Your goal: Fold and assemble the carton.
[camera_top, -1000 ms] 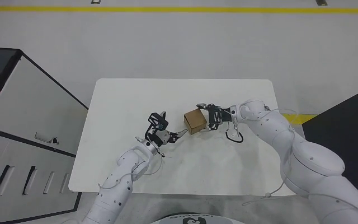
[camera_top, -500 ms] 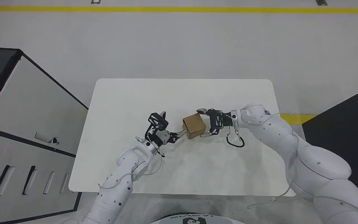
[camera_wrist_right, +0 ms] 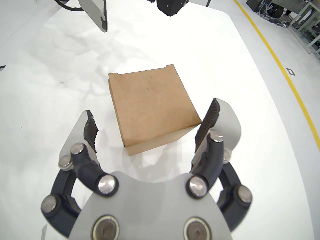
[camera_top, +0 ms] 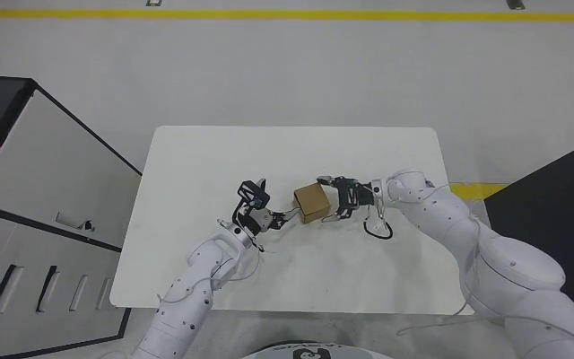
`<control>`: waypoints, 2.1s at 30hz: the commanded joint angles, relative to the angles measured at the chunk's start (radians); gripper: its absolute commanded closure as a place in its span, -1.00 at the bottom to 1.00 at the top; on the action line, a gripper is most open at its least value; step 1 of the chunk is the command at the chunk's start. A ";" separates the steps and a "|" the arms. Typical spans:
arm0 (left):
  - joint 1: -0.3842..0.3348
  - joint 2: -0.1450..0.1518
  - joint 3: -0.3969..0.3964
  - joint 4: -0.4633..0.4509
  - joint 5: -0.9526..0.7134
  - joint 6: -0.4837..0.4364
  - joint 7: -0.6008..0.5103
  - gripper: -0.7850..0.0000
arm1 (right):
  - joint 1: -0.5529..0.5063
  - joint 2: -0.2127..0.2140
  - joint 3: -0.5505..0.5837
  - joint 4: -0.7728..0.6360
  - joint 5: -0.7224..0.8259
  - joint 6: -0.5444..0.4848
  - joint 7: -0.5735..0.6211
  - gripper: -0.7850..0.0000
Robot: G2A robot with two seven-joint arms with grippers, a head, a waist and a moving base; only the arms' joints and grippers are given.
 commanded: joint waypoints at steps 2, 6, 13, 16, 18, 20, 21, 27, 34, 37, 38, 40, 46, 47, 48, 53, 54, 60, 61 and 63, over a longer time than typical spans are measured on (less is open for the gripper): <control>0.000 0.000 0.000 0.000 0.000 0.000 0.000 -1.00 | 0.008 0.014 0.000 -0.012 0.040 0.004 -0.004 -1.00; 0.000 0.000 0.000 0.000 0.000 0.000 0.000 -1.00 | 0.008 0.014 0.000 -0.012 0.040 0.004 -0.004 -1.00; 0.000 0.000 0.000 0.000 0.000 0.000 0.000 -1.00 | 0.008 0.014 0.000 -0.012 0.040 0.004 -0.004 -1.00; 0.000 0.000 0.000 0.000 0.000 0.000 0.000 -1.00 | 0.006 0.014 0.002 -0.013 0.043 0.010 -0.001 -1.00; 0.000 0.000 0.000 0.000 0.000 0.000 0.000 -1.00 | -0.001 0.016 0.011 -0.024 0.051 0.028 0.016 -1.00; 0.000 0.000 0.000 0.000 0.000 0.000 0.000 -1.00 | 0.006 0.021 0.015 -0.030 0.036 0.030 0.024 -1.00; 0.000 0.000 0.000 0.000 0.000 0.000 0.000 -1.00 | 0.009 0.023 0.015 -0.033 0.026 0.030 0.024 -1.00; 0.001 0.000 -0.002 -0.001 -0.003 0.006 -0.001 -1.00 | 0.022 0.029 0.023 -0.034 -0.011 0.028 0.014 -1.00; 0.039 0.031 -0.106 -0.039 -0.021 -0.146 0.005 -1.00 | 0.025 0.024 0.020 -0.029 -0.052 0.027 -0.026 -1.00; 0.060 0.046 -0.158 -0.059 -0.026 -0.233 0.006 -1.00 | 0.026 0.020 0.017 -0.027 -0.053 0.030 -0.029 -1.00; 0.064 0.050 -0.173 -0.063 -0.027 -0.250 0.003 -1.00 | 0.027 0.018 0.016 -0.023 -0.054 0.028 -0.027 -1.00; 0.073 0.058 -0.194 -0.071 -0.033 -0.292 -0.002 -1.00 | 0.030 0.014 0.012 -0.017 -0.056 0.027 -0.027 -1.00; 0.083 0.070 -0.220 -0.084 -0.060 -0.365 -0.008 -1.00 | 0.040 -0.003 0.000 0.012 -0.077 0.029 -0.028 -1.00; 0.083 0.070 -0.220 -0.084 -0.060 -0.365 -0.008 -1.00 | 0.041 -0.007 0.000 0.017 -0.082 0.030 -0.030 -1.00; 0.083 0.070 -0.220 -0.084 -0.060 -0.365 -0.008 -1.00 | 0.041 -0.010 0.000 0.020 -0.088 0.032 -0.031 -1.00; 0.083 0.070 -0.220 -0.084 -0.060 -0.365 -0.008 -1.00 | 0.043 -0.030 0.000 0.044 -0.117 0.035 -0.034 -1.00; 0.083 0.070 -0.220 -0.084 -0.060 -0.365 -0.008 -1.00 | 0.043 -0.034 0.000 0.046 -0.124 0.035 -0.034 -1.00; 0.083 0.070 -0.220 -0.084 -0.060 -0.365 -0.008 -1.00 | 0.043 -0.063 0.000 0.076 -0.147 0.042 -0.042 -1.00; 0.083 0.070 -0.220 -0.084 -0.060 -0.365 -0.008 -1.00 | 0.043 -0.068 0.000 0.080 -0.149 0.045 -0.045 -1.00; 0.083 0.070 -0.220 -0.084 -0.060 -0.365 -0.008 -1.00 | 0.043 -0.077 0.000 0.090 -0.150 0.049 -0.048 -1.00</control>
